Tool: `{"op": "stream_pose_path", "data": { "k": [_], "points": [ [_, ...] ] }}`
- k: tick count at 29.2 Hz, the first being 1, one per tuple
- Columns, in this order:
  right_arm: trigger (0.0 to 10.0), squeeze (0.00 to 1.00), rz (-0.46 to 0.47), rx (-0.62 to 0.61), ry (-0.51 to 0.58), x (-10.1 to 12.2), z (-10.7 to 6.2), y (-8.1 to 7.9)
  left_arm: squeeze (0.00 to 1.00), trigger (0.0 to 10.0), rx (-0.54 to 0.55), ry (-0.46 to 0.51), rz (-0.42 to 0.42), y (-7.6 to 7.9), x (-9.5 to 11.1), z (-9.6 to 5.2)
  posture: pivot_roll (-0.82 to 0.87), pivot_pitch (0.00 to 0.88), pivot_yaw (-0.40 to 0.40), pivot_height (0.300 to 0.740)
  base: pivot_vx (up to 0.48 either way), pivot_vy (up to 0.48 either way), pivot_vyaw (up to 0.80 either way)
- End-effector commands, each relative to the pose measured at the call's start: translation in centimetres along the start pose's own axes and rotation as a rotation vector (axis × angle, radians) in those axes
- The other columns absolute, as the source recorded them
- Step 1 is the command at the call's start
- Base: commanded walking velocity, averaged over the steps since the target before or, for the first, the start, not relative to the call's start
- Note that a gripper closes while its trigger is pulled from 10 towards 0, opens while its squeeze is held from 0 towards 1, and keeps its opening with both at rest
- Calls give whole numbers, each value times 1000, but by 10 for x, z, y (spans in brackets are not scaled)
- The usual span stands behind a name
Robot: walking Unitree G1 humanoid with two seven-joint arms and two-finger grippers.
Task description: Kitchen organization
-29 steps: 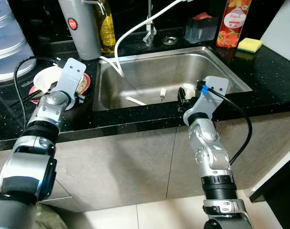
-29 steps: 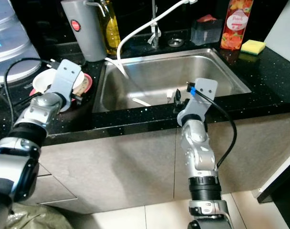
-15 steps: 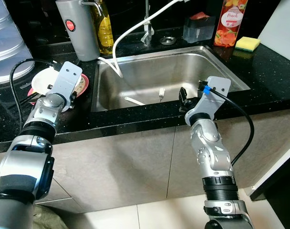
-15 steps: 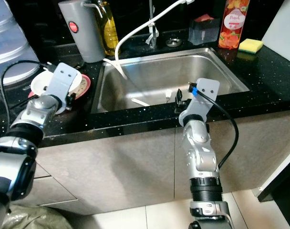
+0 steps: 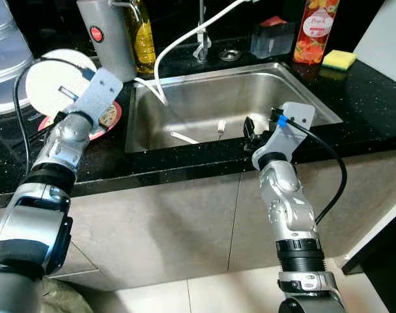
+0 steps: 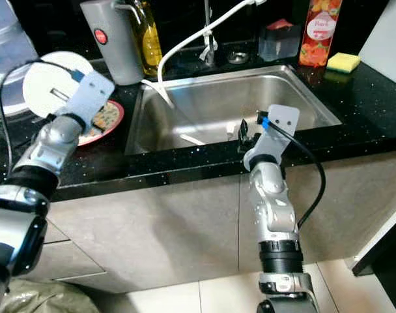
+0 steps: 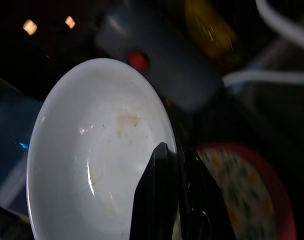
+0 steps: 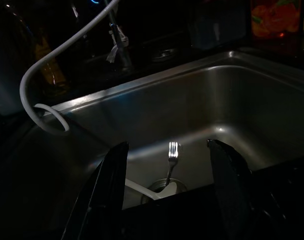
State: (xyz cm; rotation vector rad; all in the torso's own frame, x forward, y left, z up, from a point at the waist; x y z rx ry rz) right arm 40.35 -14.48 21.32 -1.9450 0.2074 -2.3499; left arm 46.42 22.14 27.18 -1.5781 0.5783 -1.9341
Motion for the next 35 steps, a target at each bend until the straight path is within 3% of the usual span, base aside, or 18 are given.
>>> {"op": "stream_pose_path", "data": {
  "k": [1,5,6,7,9,10,12,14,16,18,24,25,28,29,33,34,35],
  "points": [
    [10000,0,1,17,6,3,3,-5,0,10000,7,116,-51,4,28,0,2,0,94,740,0,0,0],
    [10000,0,-11,25,14,4,3,-5,0,10000,-48,214,-100,18,50,-4,0,0,98,740,0,0,0],
    [10000,0,-5,-8,10,3,3,4,0,10000,-164,313,-151,47,73,-16,1,0,89,740,0,0,0],
    [10000,0,-5,-8,10,3,3,4,0,10000,-164,313,-151,47,73,-16,1,0,89,740,0,0,0],
    [10000,0,1,-28,9,4,3,10,0,10000,-258,385,-171,71,90,-29,0,0,87,740,0,0,0],
    [10000,0,-16,-19,30,10,4,11,0,10000,-329,440,-128,94,100,-44,-8,0,101,740,0,0,0],
    [10000,0,-20,-15,35,12,4,11,0,10000,-343,454,-117,100,102,-47,-8,0,101,740,0,0,0],
    [10000,0,-24,-29,55,19,5,16,0,10000,-355,492,-42,112,105,-55,-10,0,108,740,0,0,0],
    [10000,0,-18,-66,71,25,5,27,0,10000,-353,507,-23,122,108,-58,-13,0,107,740,0,0,0],
    [10000,0,-16,-78,76,28,6,31,0,10000,-354,510,-23,125,110,-59,-13,0,107,740,0,0,0],
    [10000,0,-74,-160,193,71,10,56,0,10000,-343,501,-80,128,118,-60,-51,0,122,740,0,0,0],
    [10000,0,-121,-230,244,87,8,72,0,10000,-345,502,-68,129,118,-61,-52,0,111,740,0,0,0],
    [10000,0,-202,-283,301,101,3,81,0,10000,-337,504,-58,128,117,-60,-51,0,104,740,0,0,0],
    [10000,0,-300,-297,362,113,-1,83,0,10000,-316,499,-57,124,116,-58,-53,0,106,740,0,0,0],
    [10000,0,-298,-227,332,107,2,73,0,10000,-293,483,-56,120,112,-55,-58,0,109,740,0,0,0],
    [10000,0,-262,-203,303,99,4,68,0,10000,-291,481,-49,121,110,-56,-60,0,108,740,0,0,0],
    [10000,0,-222,-143,247,82,5,52,0,10000,-300,488,-10,124,108,-58,-56,0,100,740,0,0,0]
  ]
}}
Point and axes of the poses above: a point about 5 cm out from each wrist's last joint towards the gripper, its own z axis pointing out of the wrist towards the gripper, its own x axis along the axis of the wrist's last joint, y = z × x, the point moved 6 cm from there along z, pointing out of the wrist towards the gripper, and after that the axes turned 1 degree about -z, right-handed, at the moved point
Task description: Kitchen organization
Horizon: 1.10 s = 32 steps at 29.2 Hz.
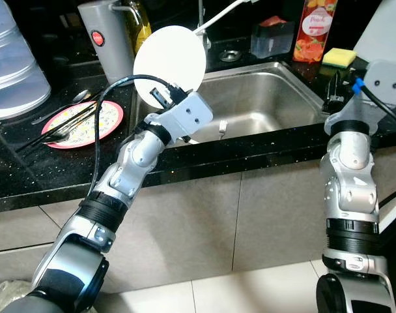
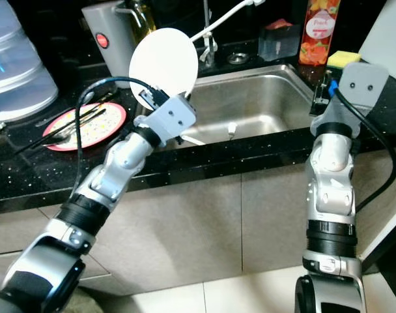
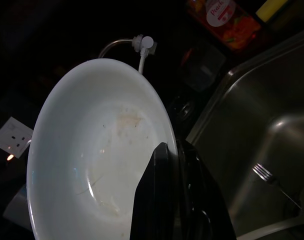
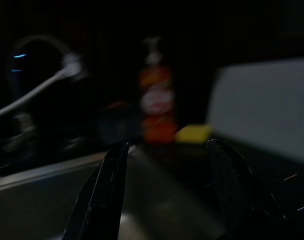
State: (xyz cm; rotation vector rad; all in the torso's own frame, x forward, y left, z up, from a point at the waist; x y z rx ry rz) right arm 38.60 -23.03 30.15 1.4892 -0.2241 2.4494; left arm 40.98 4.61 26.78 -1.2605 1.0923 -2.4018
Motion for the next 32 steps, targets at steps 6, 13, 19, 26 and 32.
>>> {"op": "stream_pose_path", "data": {
  "k": [6,13,19,26,32],
  "points": [
    [10000,0,144,259,-158,-33,-32,-72,0,10000,-26,-55,-13,9,-14,-9,-34,0,77,740,0,0,0],
    [10000,0,186,365,-150,-28,-40,-103,0,10000,-163,38,28,50,5,-21,-26,0,60,740,0,0,0],
    [10000,0,184,373,-141,-26,-36,-100,0,10000,-237,86,34,72,18,-32,-4,0,43,740,0,0,0],
    [10000,0,622,314,-229,-24,-33,-94,0,10000,-208,61,17,69,15,-33,6,0,43,740,0,0,0],
    [10000,0,726,350,-246,-20,-35,-99,0,10000,-203,56,7,69,16,-34,4,0,50,740,0,0,0]
  ]
}}
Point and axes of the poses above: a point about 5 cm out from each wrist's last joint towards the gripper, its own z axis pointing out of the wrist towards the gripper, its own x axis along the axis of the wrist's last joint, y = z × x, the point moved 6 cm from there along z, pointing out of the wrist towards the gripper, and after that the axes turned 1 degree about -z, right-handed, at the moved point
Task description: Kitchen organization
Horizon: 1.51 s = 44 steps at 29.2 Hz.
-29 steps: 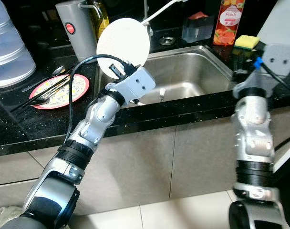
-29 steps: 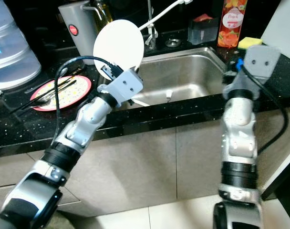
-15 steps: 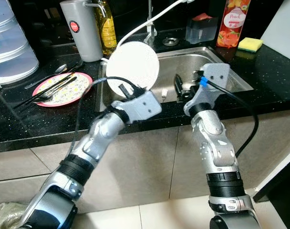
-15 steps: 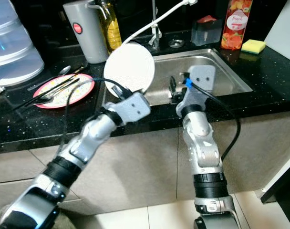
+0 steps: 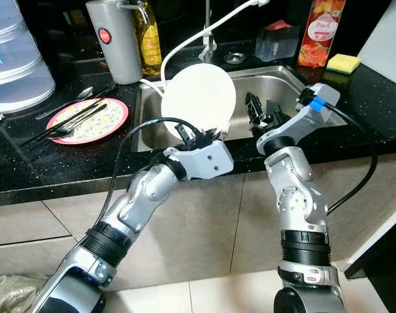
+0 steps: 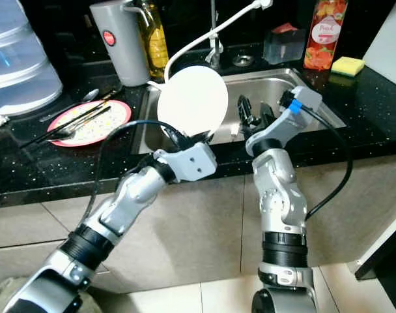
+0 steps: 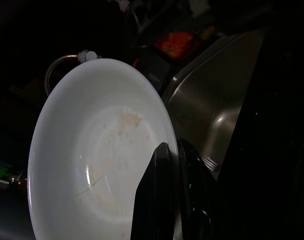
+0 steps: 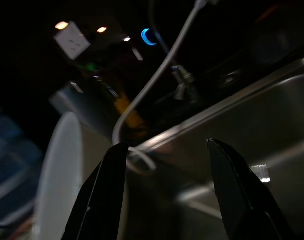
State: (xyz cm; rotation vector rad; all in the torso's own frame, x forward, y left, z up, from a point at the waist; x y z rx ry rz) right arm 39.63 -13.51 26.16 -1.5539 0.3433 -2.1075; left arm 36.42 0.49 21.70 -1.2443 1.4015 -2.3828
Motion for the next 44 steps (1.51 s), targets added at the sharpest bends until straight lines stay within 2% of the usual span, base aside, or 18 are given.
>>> {"op": "stream_pose_path", "data": {
  "k": [1,2,4,6,15,16,19,20,23,25,31,32,33,34,35,37,41,44],
  "points": [
    [10000,0,57,38,-9,1,1,-8,0,10000,7,-8,-6,0,0,-2,4,0,50,740,0,0,0],
    [10000,0,101,29,-14,0,1,-7,0,10000,-10,-2,-14,7,2,-4,5,0,49,740,0,0,0],
    [10000,0,103,28,-15,0,1,-7,0,10000,-17,0,-18,9,3,-5,5,0,49,740,0,0,0],
    [10000,0,49,69,-33,-4,0,-14,0,10000,-29,3,-29,14,4,-5,8,0,53,740,0,0,0],
    [10000,0,-20,174,-91,-16,-4,-33,0,10000,-45,6,-37,17,6,-4,9,0,64,740,0,0,0],
    [10000,0,-14,215,-121,-21,-6,-40,0,10000,-54,15,-20,17,7,-3,14,0,63,740,0,0,0],
    [10000,0,-101,250,-191,-37,-11,-43,0,10000,-53,23,-6,14,8,-2,15,0,66,740,0,0,0],
    [10000,0,-168,259,-256,-51,-14,-39,0,10000,-53,32,11,12,10,-2,18,0,69,740,0,0,0],
    [10000,0,-193,249,-281,-56,-14,-35,0,10000,-53,39,24,10,11,0,16,0,65,740,0,0,0],
    [10000,0,-240,180,-307,-59,-10,-23,0,10000,-43,53,30,7,14,1,11,0,70,740,0,0,0],
    [10000,0,-264,83,-305,-58,-8,-2,0,10000,-50,68,29,13,20,2,11,0,70,740,0,0,0],
    [9569,0,-248,59,-309,-58,-8,2,0,10000,-54,72,32,15,21,2,9,0,69,740,0,0,0],
    [4980,0,-234,38,-309,-58,-7,5,0,10000,-59,75,38,17,22,1,9,0,70,740,0,0,0],
    [4980,0,-234,38,-309,-58,-7,5,0,10000,-59,75,38,17,22,1,9,0,70,740,0,0,0],
    [0,0,-215,27,-305,-57,-7,6,0,10000,-64,84,65,20,23,1,5,0,77,740,0,0,0],
    [0,0,-199,21,-300,-56,-6,7,0,10000,-69,92,96,21,24,1,3,0,82,740,0,0,0],
    [0,0,-132,-11,-292,-54,-4,12,0,10000,-74,115,245,26,24,1,17,0,74,740,0,0,0],
    [0,0,-147,-12,-294,-56,-3,12,0,10000,-52,96,269,20,19,2,17,0,78,740,0,0,0]
  ]
}}
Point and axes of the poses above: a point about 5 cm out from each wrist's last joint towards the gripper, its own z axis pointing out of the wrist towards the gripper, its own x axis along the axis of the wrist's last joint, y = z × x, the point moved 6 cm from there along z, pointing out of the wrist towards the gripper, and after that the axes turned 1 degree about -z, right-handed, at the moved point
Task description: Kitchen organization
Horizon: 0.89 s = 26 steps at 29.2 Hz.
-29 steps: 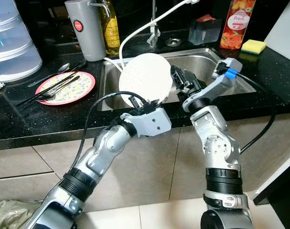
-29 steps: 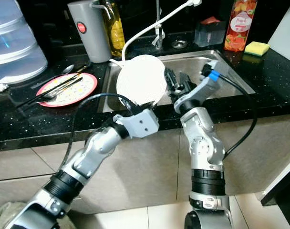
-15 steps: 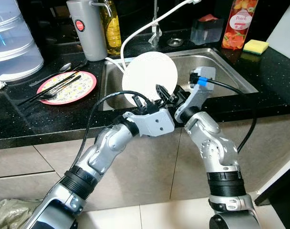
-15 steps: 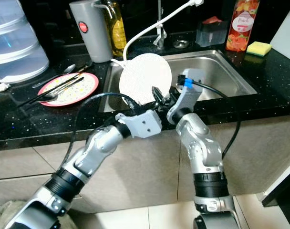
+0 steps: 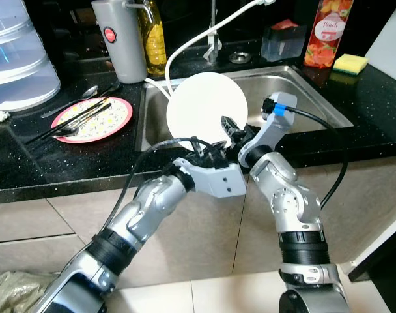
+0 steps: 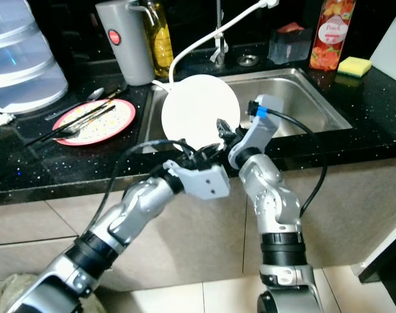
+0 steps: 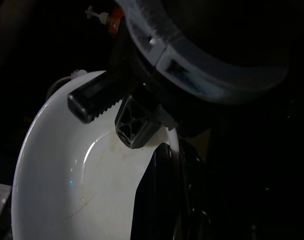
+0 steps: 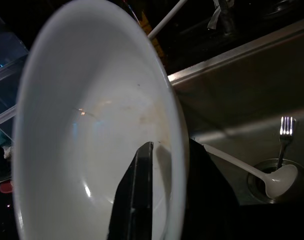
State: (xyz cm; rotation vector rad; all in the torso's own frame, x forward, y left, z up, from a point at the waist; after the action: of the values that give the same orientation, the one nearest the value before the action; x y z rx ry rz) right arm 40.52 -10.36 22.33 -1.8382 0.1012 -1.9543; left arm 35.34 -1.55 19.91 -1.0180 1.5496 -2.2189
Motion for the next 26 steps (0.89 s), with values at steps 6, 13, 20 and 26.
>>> {"op": "stream_pose_path", "data": {
  "k": [6,13,20,26],
  "points": [
    [0,0,-11,-51,-35,-8,4,13,1000,10000,72,45,-2,-21,5,2,30,0,57,740,0,0,0],
    [0,0,-13,-78,-33,-7,6,20,0,10000,142,24,-5,-30,2,0,43,0,48,740,0,0,0],
    [0,0,-46,-120,-31,-3,14,32,0,10000,212,9,-32,-41,-3,-12,53,0,55,740,0,0,0],
    [10000,0,-112,-159,-4,18,43,40,0,10000,219,-28,-98,-39,-11,-28,91,0,36,740,0,0,0]
  ]
}}
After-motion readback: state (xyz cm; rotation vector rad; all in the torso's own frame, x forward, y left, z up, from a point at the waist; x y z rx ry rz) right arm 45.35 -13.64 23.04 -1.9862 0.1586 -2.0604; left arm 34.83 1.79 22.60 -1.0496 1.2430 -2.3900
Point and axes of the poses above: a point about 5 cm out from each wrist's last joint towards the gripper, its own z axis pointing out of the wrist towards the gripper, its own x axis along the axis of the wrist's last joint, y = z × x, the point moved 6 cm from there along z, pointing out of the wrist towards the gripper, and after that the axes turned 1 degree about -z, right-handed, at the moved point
